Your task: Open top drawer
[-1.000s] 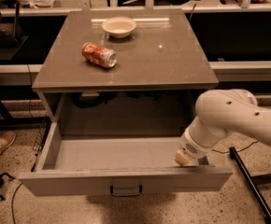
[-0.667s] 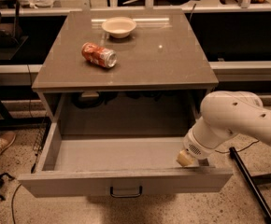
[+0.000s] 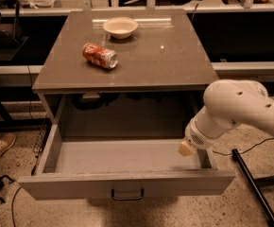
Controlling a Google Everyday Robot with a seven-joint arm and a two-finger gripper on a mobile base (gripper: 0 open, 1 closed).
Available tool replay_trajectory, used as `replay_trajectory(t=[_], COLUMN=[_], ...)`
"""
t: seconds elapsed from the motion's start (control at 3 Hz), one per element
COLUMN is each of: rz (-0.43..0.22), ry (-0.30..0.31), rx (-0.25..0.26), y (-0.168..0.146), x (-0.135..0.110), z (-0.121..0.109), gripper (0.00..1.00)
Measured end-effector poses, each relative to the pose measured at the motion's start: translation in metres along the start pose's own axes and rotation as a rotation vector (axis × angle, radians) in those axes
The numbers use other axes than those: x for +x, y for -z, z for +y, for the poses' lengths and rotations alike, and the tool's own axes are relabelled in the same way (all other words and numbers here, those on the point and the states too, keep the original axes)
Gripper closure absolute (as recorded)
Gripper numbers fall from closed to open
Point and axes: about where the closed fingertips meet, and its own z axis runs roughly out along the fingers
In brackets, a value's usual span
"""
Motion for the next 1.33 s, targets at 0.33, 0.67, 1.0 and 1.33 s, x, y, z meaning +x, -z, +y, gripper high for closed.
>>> replay_trajectory(t=[0.33,0.67,1.0,1.33], rz=[-0.016,-0.046,-0.089,-0.132], ry=[0.026,-0.010,-0.036,-0.024], rx=[0.052,0.078,0.109,0.125], y=[0.026,0.045,0.069,0.092], x=[-0.011,-0.004,0.002,0.001], z=[-0.018,-0.037,-0.052,-0.065], gripper=[1.00,0.84,0.61,0.37])
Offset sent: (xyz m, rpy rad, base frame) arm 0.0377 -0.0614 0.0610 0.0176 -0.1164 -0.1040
